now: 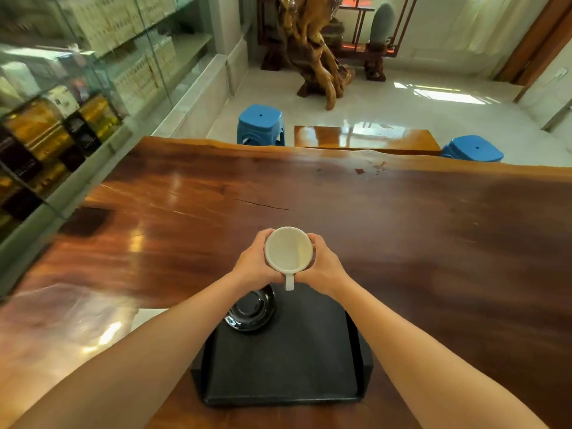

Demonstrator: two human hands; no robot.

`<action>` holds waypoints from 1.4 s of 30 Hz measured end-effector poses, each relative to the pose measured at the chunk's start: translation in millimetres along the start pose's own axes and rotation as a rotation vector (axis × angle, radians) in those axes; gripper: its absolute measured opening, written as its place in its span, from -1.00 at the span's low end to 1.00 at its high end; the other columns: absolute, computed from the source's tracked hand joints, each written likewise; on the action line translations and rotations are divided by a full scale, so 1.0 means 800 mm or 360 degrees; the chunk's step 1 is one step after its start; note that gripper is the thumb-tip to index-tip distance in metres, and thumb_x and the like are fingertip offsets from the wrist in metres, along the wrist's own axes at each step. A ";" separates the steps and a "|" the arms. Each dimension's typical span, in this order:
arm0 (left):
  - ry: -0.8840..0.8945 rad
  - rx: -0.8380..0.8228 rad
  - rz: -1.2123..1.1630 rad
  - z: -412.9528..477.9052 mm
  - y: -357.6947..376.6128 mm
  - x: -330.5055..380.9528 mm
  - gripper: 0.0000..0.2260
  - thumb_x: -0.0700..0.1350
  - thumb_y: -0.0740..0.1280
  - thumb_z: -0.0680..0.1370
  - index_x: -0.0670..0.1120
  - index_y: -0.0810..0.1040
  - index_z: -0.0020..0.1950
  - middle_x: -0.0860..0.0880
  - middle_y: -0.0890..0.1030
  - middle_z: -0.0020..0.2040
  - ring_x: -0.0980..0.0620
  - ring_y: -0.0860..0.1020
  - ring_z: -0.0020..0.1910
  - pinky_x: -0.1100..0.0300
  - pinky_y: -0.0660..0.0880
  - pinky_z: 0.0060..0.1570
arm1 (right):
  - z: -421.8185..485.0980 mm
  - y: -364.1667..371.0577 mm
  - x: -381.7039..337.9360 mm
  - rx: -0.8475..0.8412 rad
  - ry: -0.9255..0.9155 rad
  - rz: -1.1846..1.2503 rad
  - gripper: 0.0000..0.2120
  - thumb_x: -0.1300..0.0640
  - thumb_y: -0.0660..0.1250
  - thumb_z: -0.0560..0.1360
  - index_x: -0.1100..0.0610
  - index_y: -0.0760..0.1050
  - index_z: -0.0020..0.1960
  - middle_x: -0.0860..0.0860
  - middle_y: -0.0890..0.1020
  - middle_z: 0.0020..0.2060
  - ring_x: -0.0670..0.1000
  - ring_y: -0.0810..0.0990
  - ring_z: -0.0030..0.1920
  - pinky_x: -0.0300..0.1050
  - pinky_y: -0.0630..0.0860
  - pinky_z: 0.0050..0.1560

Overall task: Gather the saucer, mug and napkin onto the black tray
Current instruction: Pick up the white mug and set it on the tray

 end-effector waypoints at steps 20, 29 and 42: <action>-0.0125 -0.0165 -0.0045 -0.011 0.063 -0.049 -0.16 -0.12 0.65 0.24 0.26 0.26 0.34 0.21 0.49 0.17 0.14 0.49 0.14 0.31 0.44 -0.08 | -0.027 0.015 0.070 -0.0084 0.0146 -0.0045 -0.14 0.10 0.64 0.22 -0.02 0.27 0.40 -0.06 0.52 0.19 -0.03 0.52 0.17 -0.05 0.56 0.15; -0.0220 -0.0254 0.0040 -0.015 0.096 -0.083 -0.17 -0.13 0.64 0.25 0.22 0.24 0.34 0.14 0.49 0.17 0.06 0.49 0.17 0.19 0.46 0.03 | -0.040 0.037 0.118 -0.0137 0.0296 -0.0023 -0.15 0.09 0.65 0.23 -0.05 0.28 0.40 -0.12 0.50 0.16 -0.05 0.50 0.17 -0.18 0.48 0.06; -0.0410 -0.0352 0.0039 -0.002 0.137 -0.112 -0.18 -0.15 0.62 0.29 0.12 0.25 0.42 0.10 0.51 0.15 0.04 0.51 0.13 0.13 0.48 0.01 | -0.031 0.050 0.175 -0.0191 0.0499 -0.0038 -0.18 0.19 0.61 0.28 0.00 0.25 0.41 -0.09 0.48 0.13 -0.05 0.50 0.16 -0.16 0.48 0.07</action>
Point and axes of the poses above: each hand's wrist, its own z-axis towards the middle knuckle, its own y-axis out of the palm, x = y × z, the point moved 7 cm from there along z, towards the middle knuckle
